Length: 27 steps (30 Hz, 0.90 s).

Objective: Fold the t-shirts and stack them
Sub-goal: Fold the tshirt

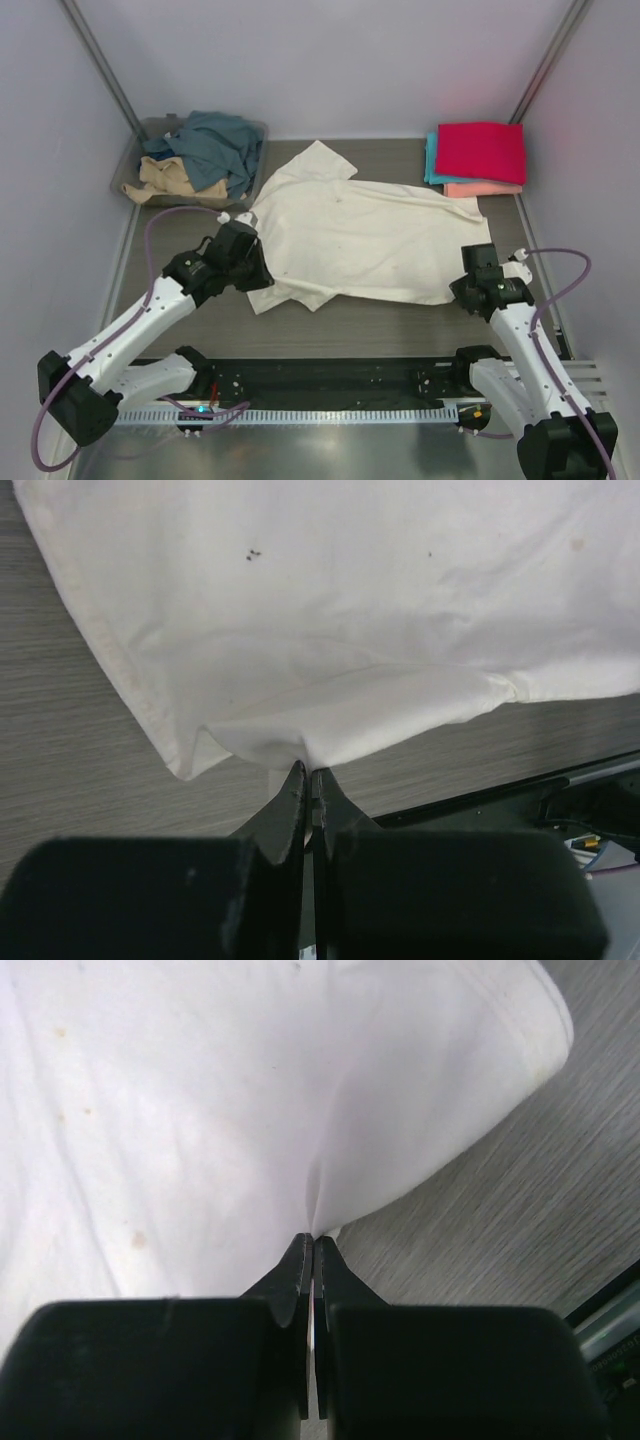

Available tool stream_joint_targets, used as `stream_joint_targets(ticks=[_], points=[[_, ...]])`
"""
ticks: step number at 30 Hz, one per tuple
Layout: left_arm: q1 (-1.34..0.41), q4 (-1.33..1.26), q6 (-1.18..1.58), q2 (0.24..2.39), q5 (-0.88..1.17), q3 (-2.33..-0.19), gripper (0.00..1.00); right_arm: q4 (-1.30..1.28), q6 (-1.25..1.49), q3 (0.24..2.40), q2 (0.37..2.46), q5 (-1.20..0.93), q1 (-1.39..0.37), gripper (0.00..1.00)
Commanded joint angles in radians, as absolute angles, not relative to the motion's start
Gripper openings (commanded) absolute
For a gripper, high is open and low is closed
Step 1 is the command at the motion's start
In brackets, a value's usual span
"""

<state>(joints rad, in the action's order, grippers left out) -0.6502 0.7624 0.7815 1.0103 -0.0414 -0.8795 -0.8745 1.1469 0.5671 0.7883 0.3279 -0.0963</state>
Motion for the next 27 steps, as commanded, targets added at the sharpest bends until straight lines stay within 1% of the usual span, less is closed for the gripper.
stream_joint_targets(ticks=[1, 6, 10, 13, 17, 20, 21, 25, 27], points=[[-0.608, 0.802, 0.715, 1.067, -0.055, -0.946, 0.00, -0.873, 1.033, 0.675, 0.854, 0.394, -0.101, 0.01], [-0.525, 0.769, 0.631, 1.204, -0.029, -1.067, 0.00, -0.802, 0.937, 0.776, 1.023, 0.411, -0.101, 0.01], [-0.457, 0.753, 0.572, 1.375, -0.006, -1.202, 0.00, -0.746, 0.887, 0.856, 1.136, 0.414, -0.101, 0.01], [-0.425, 0.750, 0.535, 1.465, 0.029, -1.296, 0.00, -0.715, 0.867, 0.896, 1.216, 0.433, -0.098, 0.01], [-0.391, 0.778, 0.514, 1.659, 0.070, -1.417, 0.00, -0.657, 0.832, 0.945, 1.331, 0.451, -0.083, 0.01], [-0.371, 0.804, 0.496, 1.750, 0.063, -1.520, 0.00, -0.623, 0.810, 1.003, 1.445, 0.449, -0.068, 0.01], [-0.362, 0.814, 0.488, 1.814, 0.051, -1.549, 0.00, -0.617, 0.795, 1.021, 1.500, 0.443, -0.058, 0.01], [-0.341, 0.894, 0.454, 1.957, 0.006, -1.745, 0.00, -0.589, 0.697, 1.190, 1.663, 0.428, -0.041, 0.01], [-0.328, 0.929, 0.446, 2.032, -0.029, -1.819, 0.04, -0.589, 0.631, 1.264, 1.728, 0.426, -0.037, 0.06]])
